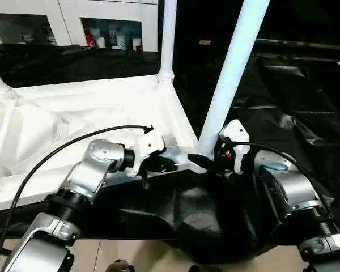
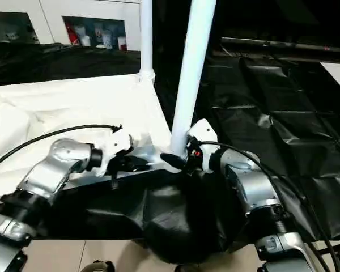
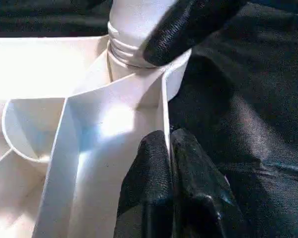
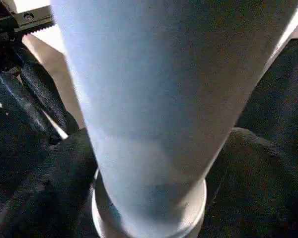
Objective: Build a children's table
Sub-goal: Rotate leg to tighten
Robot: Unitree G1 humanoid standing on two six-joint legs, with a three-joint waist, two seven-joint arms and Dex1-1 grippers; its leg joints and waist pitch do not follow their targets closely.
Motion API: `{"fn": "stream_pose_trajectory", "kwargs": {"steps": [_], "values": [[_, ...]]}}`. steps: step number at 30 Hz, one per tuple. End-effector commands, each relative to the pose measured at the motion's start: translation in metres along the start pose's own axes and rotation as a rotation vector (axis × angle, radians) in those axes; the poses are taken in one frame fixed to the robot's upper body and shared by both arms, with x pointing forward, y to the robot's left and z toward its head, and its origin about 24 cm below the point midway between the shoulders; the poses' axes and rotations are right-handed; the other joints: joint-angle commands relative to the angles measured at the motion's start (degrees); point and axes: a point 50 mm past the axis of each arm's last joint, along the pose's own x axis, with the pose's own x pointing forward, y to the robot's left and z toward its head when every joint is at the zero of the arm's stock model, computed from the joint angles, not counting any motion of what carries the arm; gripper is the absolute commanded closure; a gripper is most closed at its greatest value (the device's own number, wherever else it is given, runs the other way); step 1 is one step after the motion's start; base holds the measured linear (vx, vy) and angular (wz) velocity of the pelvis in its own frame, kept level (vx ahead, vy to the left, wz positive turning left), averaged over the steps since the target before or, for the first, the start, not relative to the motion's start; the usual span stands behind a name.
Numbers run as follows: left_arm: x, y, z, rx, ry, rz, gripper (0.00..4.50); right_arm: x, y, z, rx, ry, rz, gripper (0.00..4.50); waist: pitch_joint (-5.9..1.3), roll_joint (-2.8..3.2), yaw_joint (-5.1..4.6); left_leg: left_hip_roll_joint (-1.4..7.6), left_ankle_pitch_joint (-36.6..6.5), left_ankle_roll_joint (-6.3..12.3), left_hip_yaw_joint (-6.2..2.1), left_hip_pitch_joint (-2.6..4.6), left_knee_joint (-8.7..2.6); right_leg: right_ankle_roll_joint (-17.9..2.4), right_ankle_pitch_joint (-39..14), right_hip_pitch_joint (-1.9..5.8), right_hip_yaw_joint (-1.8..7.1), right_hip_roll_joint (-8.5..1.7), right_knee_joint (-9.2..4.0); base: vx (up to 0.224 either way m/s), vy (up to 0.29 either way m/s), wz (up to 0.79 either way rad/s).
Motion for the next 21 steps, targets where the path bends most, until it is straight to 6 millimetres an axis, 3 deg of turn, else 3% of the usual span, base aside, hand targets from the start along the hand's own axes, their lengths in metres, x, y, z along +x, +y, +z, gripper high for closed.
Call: {"fn": "stream_pose_trajectory", "kwargs": {"steps": [1,12,21], "values": [[0.0018,-0.0077,-0.0136,-0.050,0.022,-0.043,4.50,-0.0038,0.0003,-0.0010,0.006,0.001,0.009,0.73,-3.77,-0.30,0.11,0.90,-9.01,3.67,-0.05,0.60,-2.69,-13.62,-3.20,3.04,1.44,-2.41,-3.43,0.000,0.000,0.00],[0.0003,-0.0086,-0.0148,-0.059,0.031,-0.041,4.50,-0.0059,0.0049,-0.0076,0.016,0.027,0.038,1.68,-3.64,-0.08,0.04,0.81,-9.18,3.65,-0.07,0.67,-2.60,-13.85,-2.98,3.07,1.42,-2.30,-3.40,0.000,0.000,0.00],[0.0012,-0.0062,-0.0143,-0.069,0.025,-0.016,4.50,-0.0027,0.0058,-0.0094,0.061,-0.001,0.004,1.84,-3.53,-0.19,0.06,0.77,-9.25,3.72,-0.07,0.65,-2.59,-13.79,-3.54,3.09,1.44,-2.34,-3.43,0.000,0.000,0.00]]}}
